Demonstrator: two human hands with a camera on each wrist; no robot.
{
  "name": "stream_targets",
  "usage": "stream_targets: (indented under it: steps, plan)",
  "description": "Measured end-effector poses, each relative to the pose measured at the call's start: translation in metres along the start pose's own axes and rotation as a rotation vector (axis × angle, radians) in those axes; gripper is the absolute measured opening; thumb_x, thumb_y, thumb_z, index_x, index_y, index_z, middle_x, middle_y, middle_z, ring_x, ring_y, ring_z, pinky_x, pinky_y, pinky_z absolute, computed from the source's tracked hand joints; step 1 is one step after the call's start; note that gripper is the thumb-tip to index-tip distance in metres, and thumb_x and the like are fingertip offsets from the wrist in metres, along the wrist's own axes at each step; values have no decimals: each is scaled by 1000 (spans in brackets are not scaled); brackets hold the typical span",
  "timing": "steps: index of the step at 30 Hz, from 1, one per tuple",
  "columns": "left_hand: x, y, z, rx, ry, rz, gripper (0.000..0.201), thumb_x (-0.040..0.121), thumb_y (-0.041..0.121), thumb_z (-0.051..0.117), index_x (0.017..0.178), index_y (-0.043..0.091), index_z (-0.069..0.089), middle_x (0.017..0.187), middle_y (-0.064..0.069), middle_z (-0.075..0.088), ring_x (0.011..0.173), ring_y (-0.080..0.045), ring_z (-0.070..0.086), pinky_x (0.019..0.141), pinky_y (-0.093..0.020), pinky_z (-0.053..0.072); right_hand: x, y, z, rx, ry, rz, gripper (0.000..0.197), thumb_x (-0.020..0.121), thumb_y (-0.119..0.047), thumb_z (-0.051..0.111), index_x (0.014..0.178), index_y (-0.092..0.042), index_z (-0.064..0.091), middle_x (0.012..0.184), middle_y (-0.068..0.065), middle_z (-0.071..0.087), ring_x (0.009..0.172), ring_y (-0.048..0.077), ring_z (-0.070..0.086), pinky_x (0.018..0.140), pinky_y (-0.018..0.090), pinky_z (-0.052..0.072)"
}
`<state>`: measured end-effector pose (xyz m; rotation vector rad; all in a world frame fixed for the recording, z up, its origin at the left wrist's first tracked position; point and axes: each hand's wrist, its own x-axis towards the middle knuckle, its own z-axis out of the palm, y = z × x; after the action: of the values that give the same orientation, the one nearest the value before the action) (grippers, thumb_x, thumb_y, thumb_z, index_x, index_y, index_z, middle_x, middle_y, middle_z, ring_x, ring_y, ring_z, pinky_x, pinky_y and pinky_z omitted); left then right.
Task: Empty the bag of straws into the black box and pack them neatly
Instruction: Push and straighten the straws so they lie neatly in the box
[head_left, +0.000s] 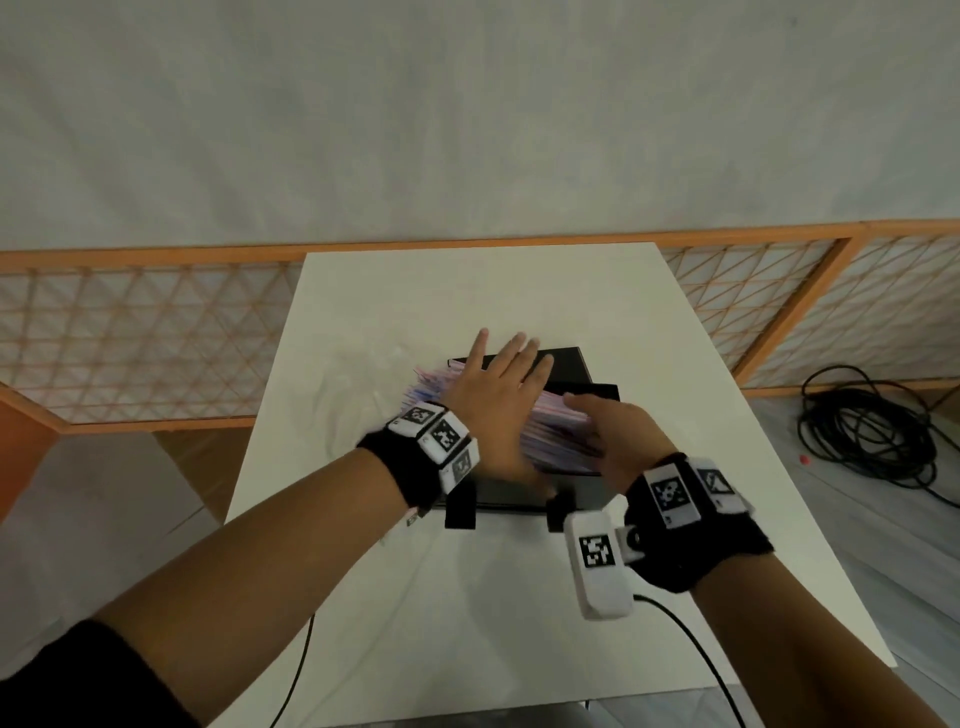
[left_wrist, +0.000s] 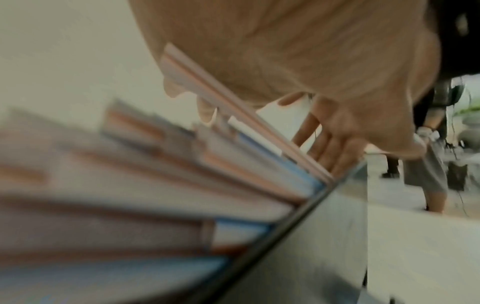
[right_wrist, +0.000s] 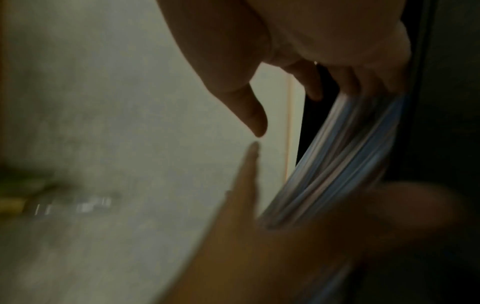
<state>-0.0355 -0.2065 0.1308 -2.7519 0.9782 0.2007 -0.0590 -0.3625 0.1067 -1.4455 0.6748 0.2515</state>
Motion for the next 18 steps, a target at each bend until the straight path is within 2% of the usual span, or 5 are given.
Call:
stream_targets:
  steps: [4, 8, 11, 13, 18]
  plan:
    - [-22, -31, -17, -639, 186, -245, 97, 83, 76, 30, 152, 16, -3, 160, 1, -9, 146, -13, -10, 119, -46, -1, -10, 5, -14, -494, 71, -428, 32, 87, -15, 61, 118, -8, 58, 100, 5, 62, 91, 20, 59, 81, 26, 43]
    - [-21, -60, -1, -1340, 193, -590, 71, 96, 58, 23, 152, 18, 7, 161, 0, 4, 147, -14, 7, 116, -33, 6, -5, 24, -16, -919, -49, -737, 48, 89, -24, 58, 134, -14, 45, 138, 7, 43, 128, 22, 43, 104, 21, 32]
    - [-20, -50, 9, -1454, 9, -607, 86, 86, 76, 19, 152, 23, 10, 159, 2, 9, 147, -18, 10, 119, -39, 5, 0, 37, -14, -1113, -130, -729, 65, 92, -44, 47, 148, -23, 21, 157, 3, 13, 146, 20, 11, 119, 32, 15]
    - [-15, -41, 17, -1392, -20, -584, 84, 89, 71, 27, 150, 14, 17, 159, -8, 14, 147, -25, 10, 120, -40, 6, 1, 39, -11, -1184, -139, -703, 69, 92, -54, 38, 149, -28, 11, 159, -1, 3, 147, 18, 4, 119, 34, 11]
    - [-25, -65, 14, -1289, -13, -549, 77, 92, 64, 16, 152, 17, 2, 160, 1, 0, 147, -15, 4, 119, -37, 4, 2, 37, -16, -1052, -185, -724, 72, 88, -56, 43, 147, -21, 22, 152, 3, 24, 140, 20, 23, 116, 32, 22]
